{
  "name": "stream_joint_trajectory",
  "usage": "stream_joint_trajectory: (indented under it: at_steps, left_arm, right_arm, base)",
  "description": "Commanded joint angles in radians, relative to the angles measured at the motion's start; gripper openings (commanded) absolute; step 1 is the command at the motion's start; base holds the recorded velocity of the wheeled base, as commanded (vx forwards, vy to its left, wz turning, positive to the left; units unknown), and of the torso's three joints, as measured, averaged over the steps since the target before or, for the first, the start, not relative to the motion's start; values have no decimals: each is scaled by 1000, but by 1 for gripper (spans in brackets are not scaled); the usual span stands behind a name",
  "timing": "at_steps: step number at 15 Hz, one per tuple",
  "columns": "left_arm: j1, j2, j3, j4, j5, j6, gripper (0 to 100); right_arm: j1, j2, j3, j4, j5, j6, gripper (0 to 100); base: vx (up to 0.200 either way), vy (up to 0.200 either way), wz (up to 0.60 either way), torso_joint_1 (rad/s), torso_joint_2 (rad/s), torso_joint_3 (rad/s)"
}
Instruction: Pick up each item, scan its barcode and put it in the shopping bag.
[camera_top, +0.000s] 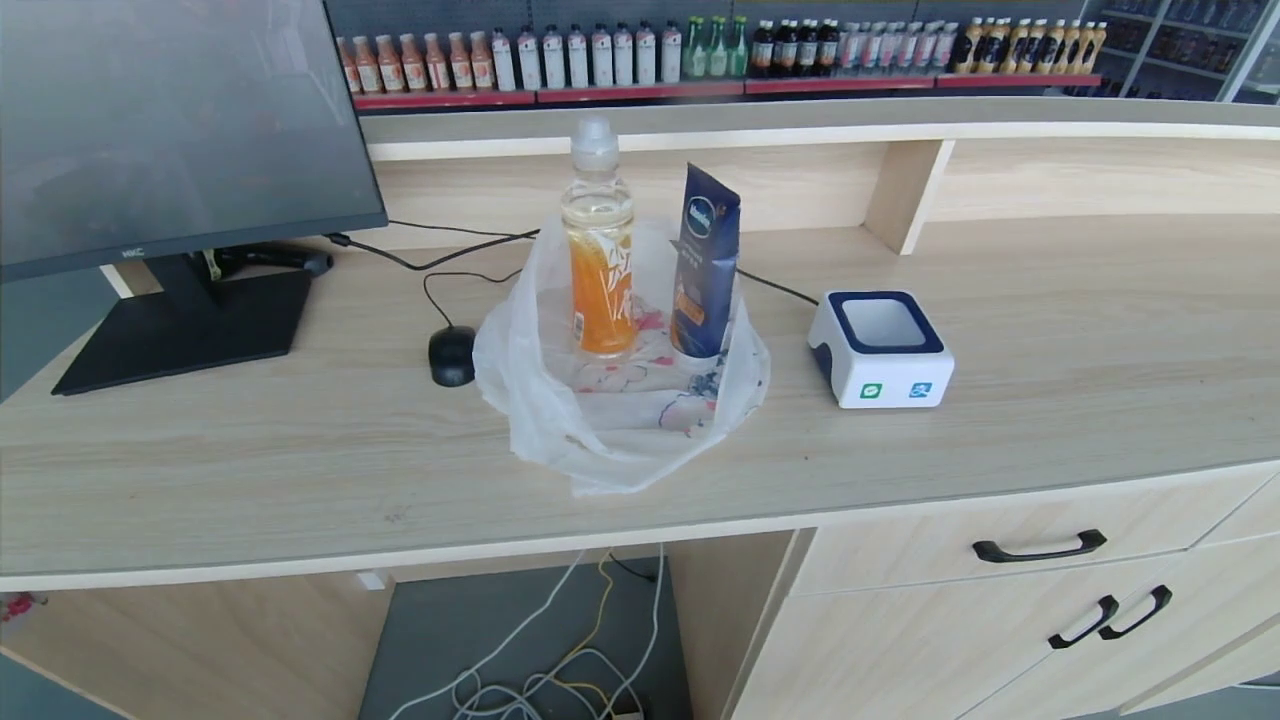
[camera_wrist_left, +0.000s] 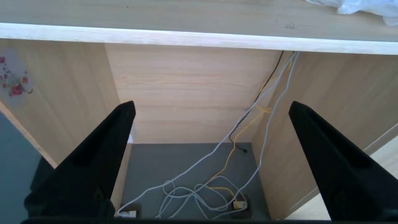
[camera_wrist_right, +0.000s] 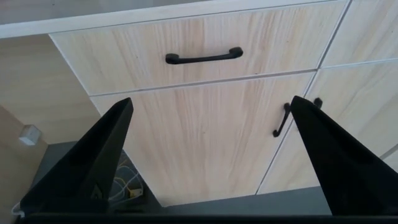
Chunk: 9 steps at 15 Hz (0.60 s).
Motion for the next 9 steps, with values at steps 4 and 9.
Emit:
stream_joint_trajectory:
  at_steps: [4,9]
  left_arm:
    - [0,0,0,2,0,-5,100]
    - [0,0,0,2,0,-5,100]
  right_arm:
    - [0,2,0,0,0,0,100]
    - [0,2,0,0,0,-2,100]
  base:
    - [0,-200,0,1,5,-1]
    - [0,-200,0,5,2,0]
